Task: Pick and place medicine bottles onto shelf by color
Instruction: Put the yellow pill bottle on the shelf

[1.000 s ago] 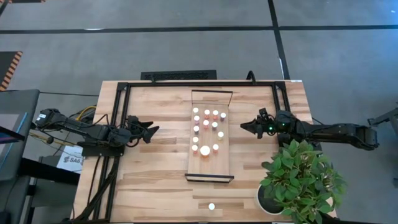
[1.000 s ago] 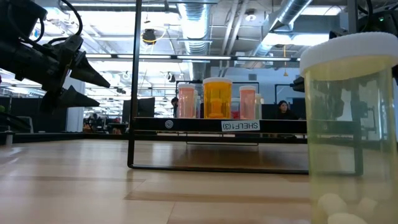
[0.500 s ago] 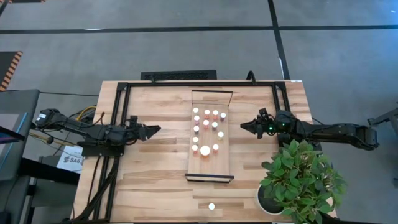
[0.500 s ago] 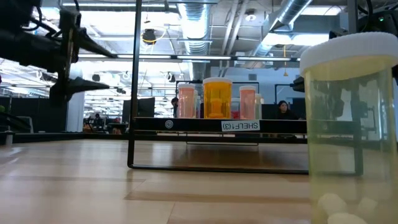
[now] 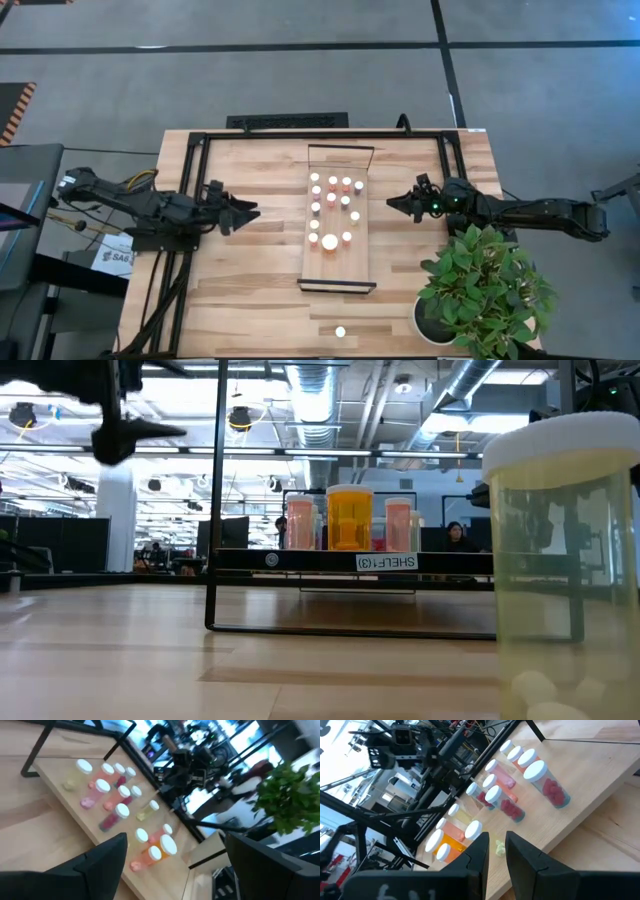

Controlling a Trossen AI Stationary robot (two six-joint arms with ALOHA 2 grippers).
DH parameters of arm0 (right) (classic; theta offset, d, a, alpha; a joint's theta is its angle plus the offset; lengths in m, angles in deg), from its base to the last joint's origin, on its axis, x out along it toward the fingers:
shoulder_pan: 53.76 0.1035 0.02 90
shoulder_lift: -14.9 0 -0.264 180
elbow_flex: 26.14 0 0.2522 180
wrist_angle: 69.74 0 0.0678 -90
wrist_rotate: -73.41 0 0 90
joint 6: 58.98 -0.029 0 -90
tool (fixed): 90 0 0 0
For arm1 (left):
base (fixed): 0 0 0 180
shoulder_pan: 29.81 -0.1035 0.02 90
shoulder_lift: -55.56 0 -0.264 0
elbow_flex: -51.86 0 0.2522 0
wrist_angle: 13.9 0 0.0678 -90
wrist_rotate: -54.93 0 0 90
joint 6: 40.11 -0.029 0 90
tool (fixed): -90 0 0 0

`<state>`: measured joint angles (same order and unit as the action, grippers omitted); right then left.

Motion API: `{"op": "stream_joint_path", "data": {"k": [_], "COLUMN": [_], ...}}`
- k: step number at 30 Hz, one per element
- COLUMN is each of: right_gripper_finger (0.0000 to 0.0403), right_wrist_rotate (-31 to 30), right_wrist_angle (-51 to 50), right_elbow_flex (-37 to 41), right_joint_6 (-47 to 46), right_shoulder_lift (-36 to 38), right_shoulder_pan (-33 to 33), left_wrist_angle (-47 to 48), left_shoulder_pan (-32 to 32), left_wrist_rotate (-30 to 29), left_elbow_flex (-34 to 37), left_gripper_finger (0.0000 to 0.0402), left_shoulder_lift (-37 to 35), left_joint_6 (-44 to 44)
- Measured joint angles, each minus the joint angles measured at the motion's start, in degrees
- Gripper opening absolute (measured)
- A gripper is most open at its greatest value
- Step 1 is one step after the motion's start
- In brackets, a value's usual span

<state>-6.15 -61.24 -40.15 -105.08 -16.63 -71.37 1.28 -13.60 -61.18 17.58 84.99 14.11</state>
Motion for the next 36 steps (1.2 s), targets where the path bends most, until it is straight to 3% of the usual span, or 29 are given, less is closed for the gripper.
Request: {"op": "stream_joint_path", "data": {"k": [6, 17, 23, 27, 36], "right_gripper_finger": [0.0086, 0.0086, 0.0086, 0.0086, 0.0086], "right_wrist_rotate": [0.0, 0.0, 0.0, 0.0, 0.0], "right_wrist_angle": [0.0, -0.6, -2.9, -4.3, -5.8], "right_elbow_flex": [0.0, 0.0, 0.0, 0.0, 0.0], "right_joint_6": [0.0, 0.0, 0.0, 0.0, 0.0], "right_shoulder_lift": [0.0, 0.0, 0.0, 0.0, 0.0], "right_shoulder_pan": [0.0, 0.0, 0.0, 0.0, 0.0], "left_wrist_angle": [10.6, 33.3, 47.2, 50.7, 50.5], "left_shoulder_pan": [1.6, 6.0, 9.0, 11.9, 19.3], "left_wrist_rotate": [0.7, 3.4, 3.3, 1.6, -5.8], "left_elbow_flex": [-12.9, -40.0, -55.7, -63.7, -74.5], "left_gripper_finger": [0.0327, 0.0328, 0.0328, 0.0328, 0.0328], "left_shoulder_lift": [10.4, 35.1, 46.9, 53.4, 64.0], "left_joint_6": [1.3, 15.0, 16.6, 17.0, 20.7]}}
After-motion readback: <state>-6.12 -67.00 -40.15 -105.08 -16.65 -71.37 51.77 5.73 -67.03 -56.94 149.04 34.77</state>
